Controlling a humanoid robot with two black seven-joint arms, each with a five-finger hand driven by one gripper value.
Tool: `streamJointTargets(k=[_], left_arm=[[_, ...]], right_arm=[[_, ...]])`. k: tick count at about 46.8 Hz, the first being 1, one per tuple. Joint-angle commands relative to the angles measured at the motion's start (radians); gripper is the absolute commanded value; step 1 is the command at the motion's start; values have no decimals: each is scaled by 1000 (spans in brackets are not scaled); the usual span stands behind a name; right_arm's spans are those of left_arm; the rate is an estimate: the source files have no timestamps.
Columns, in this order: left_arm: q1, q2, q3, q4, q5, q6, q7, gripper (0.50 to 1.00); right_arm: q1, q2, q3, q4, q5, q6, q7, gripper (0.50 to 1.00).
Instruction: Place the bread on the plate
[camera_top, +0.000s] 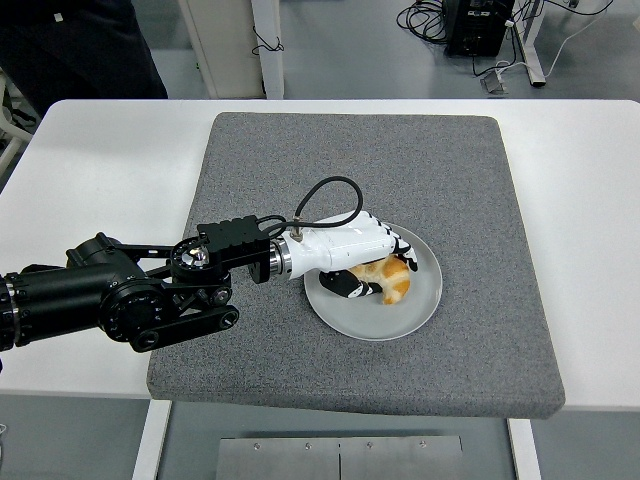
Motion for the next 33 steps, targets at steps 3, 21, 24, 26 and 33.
streamJointTargets(k=[3,21,24,26,33], left_arm=[[0,0,10,0,-2,-1,0,637],[-9,9,12,-2,-146,-18,-31,969],[-9,12,10,-2,-147,-21,-40,971],[-9,17,9,-3,-150,-30,-43,971],[-15,34,4,-15,-210,-72,-81,971]], right_arm=[[0,0,0,0,0,0,-1,1000],[0,0,0,0,0,0,1,1000],[0,0,0,0,0,0,1,1000],[0,0,0,0,0,0,1,1000],[0,0,0,0,0,0,1,1000]])
